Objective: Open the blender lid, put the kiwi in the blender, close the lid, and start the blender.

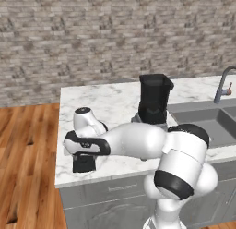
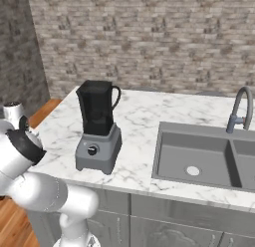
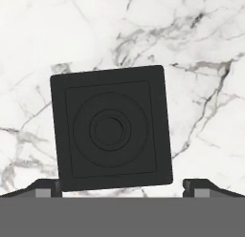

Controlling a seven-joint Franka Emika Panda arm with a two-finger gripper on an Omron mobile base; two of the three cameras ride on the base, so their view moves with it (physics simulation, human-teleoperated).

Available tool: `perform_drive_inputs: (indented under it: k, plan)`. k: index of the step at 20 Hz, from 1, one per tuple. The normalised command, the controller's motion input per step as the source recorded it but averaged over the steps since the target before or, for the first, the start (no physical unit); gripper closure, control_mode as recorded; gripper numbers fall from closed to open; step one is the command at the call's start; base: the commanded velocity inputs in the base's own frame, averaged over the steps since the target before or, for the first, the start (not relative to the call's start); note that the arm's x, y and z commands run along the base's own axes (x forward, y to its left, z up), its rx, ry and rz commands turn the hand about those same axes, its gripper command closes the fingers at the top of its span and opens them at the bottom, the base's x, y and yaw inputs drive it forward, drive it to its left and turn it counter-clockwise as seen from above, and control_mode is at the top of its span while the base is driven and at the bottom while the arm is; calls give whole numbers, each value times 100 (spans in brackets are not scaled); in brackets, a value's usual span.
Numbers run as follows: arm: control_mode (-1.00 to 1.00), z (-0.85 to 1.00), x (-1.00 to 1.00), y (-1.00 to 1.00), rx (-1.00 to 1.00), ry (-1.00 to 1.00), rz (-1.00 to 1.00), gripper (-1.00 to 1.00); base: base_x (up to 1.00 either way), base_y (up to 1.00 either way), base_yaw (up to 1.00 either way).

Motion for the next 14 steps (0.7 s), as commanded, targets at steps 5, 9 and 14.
perform_drive_inputs:
  k: [5,9,14]
  plan:
    - [-100,-9,14,2,0,0,0,-100,0,0,0]
    - [-100,-10,2,5,0,0,0,-100,0,0,0]
    - [-100,-22,0,3,0,0,0,-100,0,0,0]
